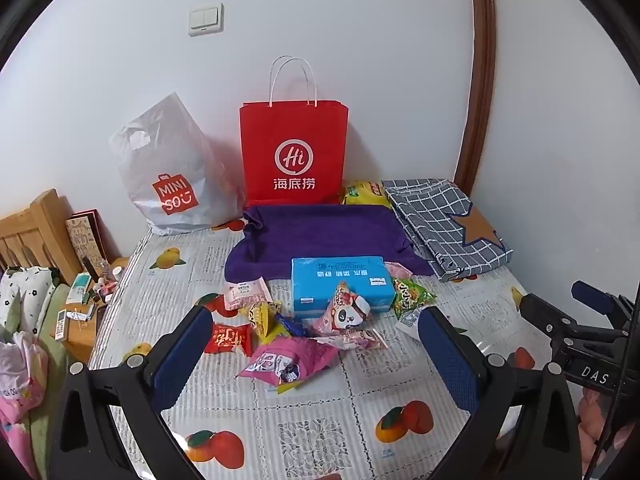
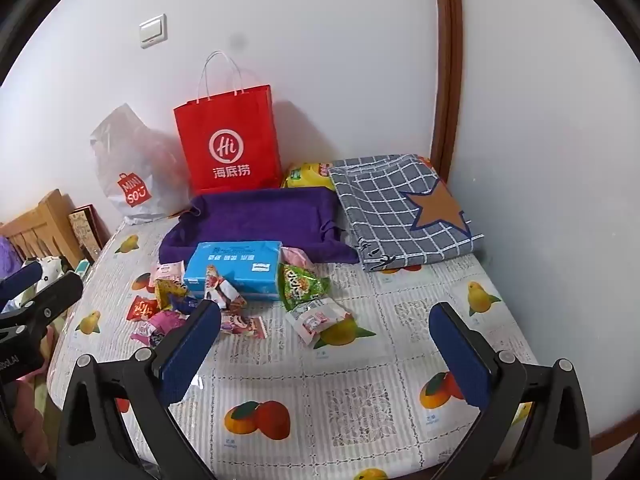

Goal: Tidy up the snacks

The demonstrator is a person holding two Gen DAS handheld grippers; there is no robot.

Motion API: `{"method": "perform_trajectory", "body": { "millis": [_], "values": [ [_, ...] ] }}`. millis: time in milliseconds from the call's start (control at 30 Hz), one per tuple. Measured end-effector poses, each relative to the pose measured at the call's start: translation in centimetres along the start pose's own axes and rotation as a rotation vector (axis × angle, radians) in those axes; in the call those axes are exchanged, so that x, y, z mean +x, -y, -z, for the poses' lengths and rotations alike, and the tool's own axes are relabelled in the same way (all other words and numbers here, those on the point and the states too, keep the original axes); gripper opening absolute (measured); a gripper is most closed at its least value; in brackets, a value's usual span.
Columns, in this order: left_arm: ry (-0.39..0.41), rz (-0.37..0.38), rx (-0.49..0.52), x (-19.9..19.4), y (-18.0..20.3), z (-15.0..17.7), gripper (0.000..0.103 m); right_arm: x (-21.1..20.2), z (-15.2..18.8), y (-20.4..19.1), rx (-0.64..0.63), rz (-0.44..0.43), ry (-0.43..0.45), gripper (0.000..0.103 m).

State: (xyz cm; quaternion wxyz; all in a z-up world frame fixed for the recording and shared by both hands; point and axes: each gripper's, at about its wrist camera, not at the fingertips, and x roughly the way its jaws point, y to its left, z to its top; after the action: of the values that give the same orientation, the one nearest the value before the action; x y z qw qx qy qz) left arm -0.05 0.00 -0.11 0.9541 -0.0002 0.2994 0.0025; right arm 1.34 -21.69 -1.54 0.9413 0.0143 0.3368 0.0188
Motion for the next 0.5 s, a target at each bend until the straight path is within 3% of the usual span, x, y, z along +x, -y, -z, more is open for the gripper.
{"method": "perform_trajectory", "body": {
  "millis": [200,367,500],
  "values": [
    [-0.024,-0.002,-0.003,0.4,0.4,0.4,0.103,-0.3,0.7,-1.4,-0.064,0.028,-0.009,0.102],
    [-0.031,0.016,0.026,0.7,0.2,-0.2,0.103,0.7,0.6,0.2,-0.001,-0.035,-0.026,0.102],
    [-0.017,0.020,0.026,0.2,-0.3,-0.2,0.103,1.4,0.4,0.3,0.015,-0.016,-0.034,0.102]
  ]
}}
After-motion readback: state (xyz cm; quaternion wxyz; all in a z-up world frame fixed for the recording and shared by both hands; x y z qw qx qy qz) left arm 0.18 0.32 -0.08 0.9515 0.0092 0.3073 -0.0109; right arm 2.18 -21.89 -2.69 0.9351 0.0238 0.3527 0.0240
